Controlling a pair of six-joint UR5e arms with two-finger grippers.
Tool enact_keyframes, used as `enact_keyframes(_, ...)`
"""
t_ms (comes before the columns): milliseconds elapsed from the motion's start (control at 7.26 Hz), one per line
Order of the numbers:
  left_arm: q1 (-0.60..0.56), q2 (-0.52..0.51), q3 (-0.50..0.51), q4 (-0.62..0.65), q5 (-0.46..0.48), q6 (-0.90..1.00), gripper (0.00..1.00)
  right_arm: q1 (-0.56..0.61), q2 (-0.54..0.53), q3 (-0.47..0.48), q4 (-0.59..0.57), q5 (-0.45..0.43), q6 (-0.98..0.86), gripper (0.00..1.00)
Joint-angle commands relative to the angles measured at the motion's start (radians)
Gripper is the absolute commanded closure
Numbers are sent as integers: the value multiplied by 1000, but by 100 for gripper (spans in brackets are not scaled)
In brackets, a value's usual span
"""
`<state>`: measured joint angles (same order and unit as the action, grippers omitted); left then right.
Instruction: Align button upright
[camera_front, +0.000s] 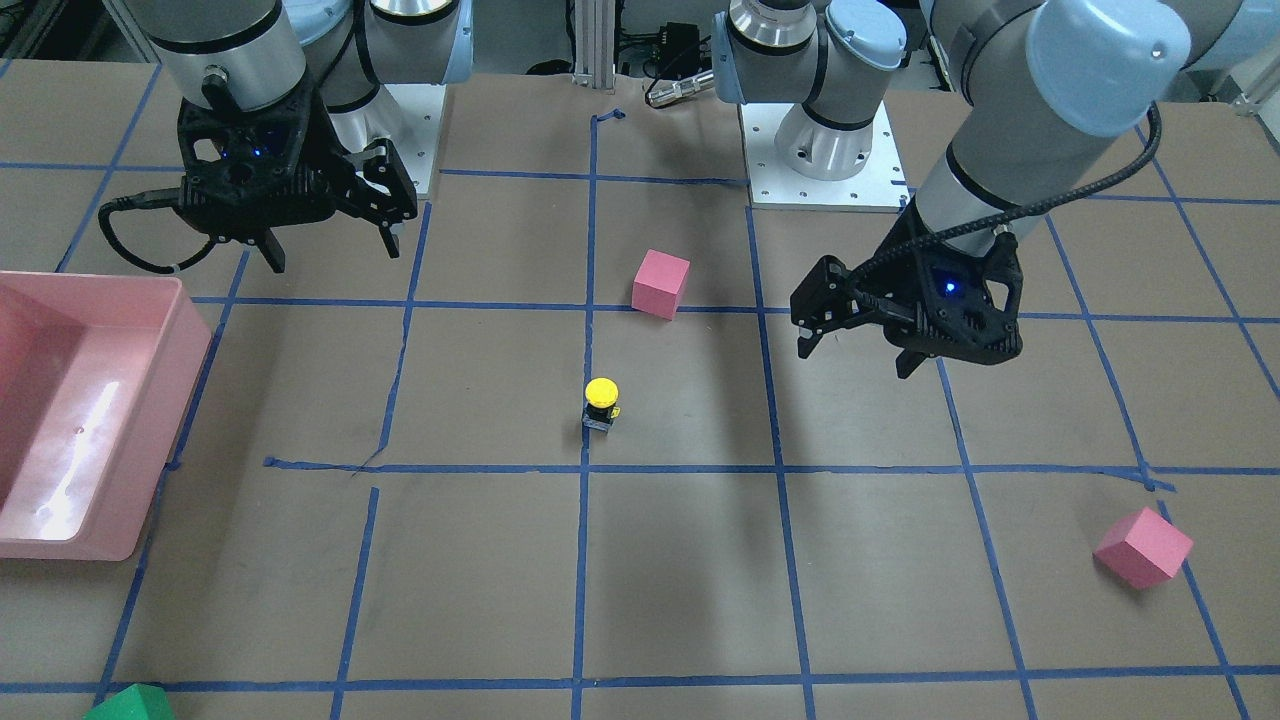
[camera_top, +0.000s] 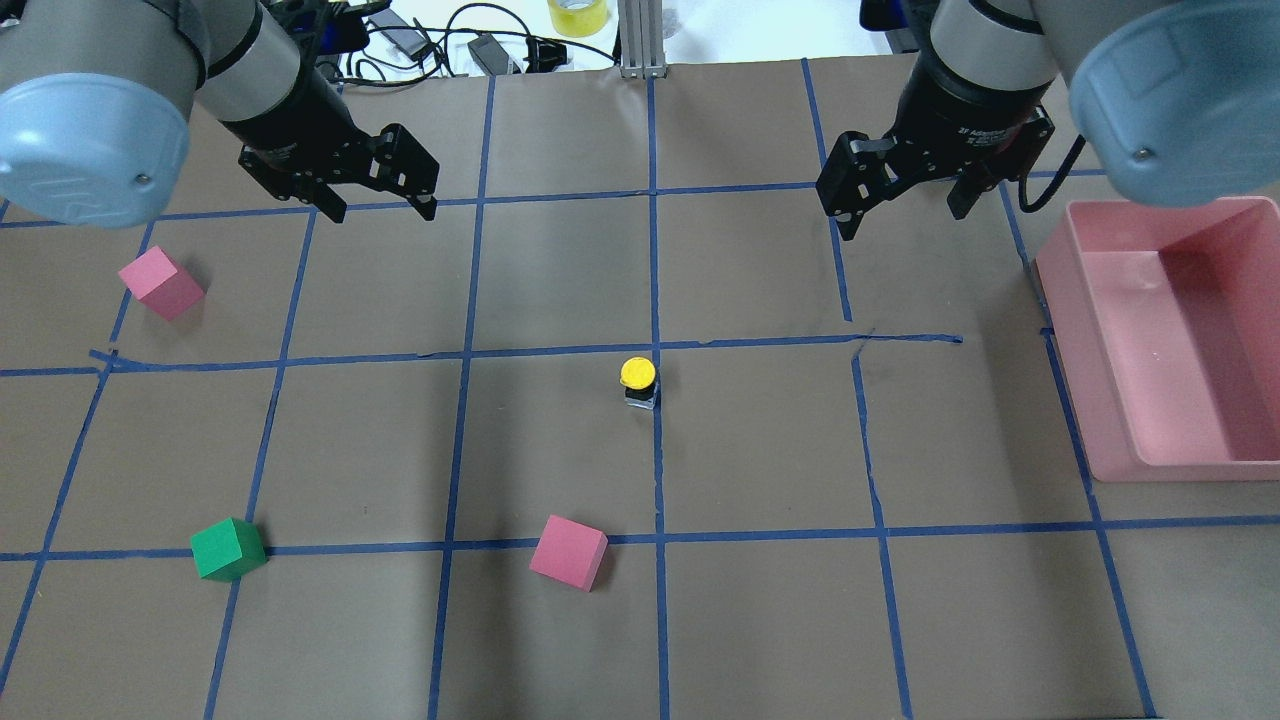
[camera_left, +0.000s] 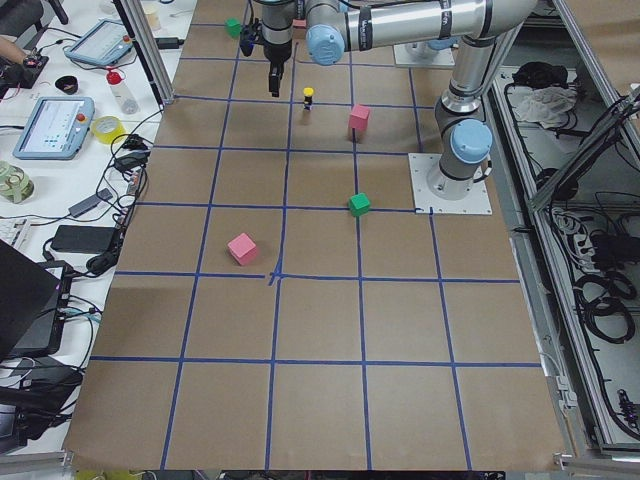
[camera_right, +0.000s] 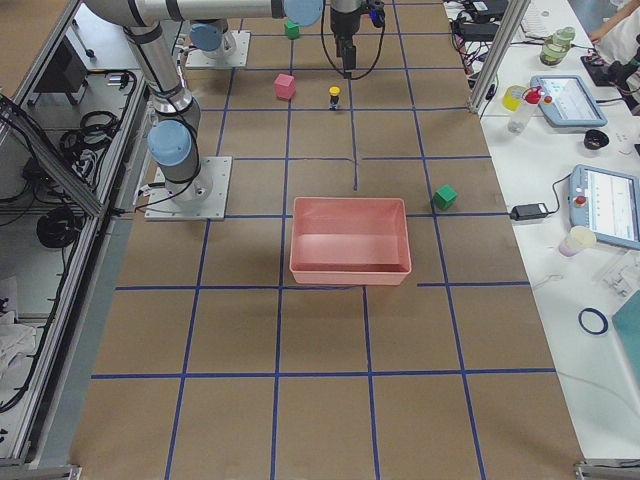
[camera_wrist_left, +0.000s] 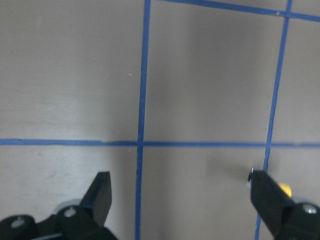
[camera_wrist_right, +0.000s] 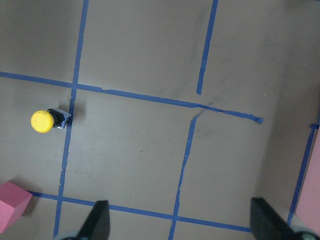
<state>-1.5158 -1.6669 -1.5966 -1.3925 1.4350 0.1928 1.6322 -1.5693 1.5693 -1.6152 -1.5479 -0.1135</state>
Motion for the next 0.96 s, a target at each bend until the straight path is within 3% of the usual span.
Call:
enact_keyframes(0,-1,51,0,-133,118,31,0,0,0,0,0,0,0,0)
enact_keyframes(138,-1,87,10,-226,131,28,0,0,0,0,0,-1,1,0)
enact_keyframes(413,3,136,7,-296,137,25,0,0,0,0,0,-1,1,0)
enact_keyframes(826,-1,139,-2,-321,168,-56,0,0,0,0,1,-1,0,0)
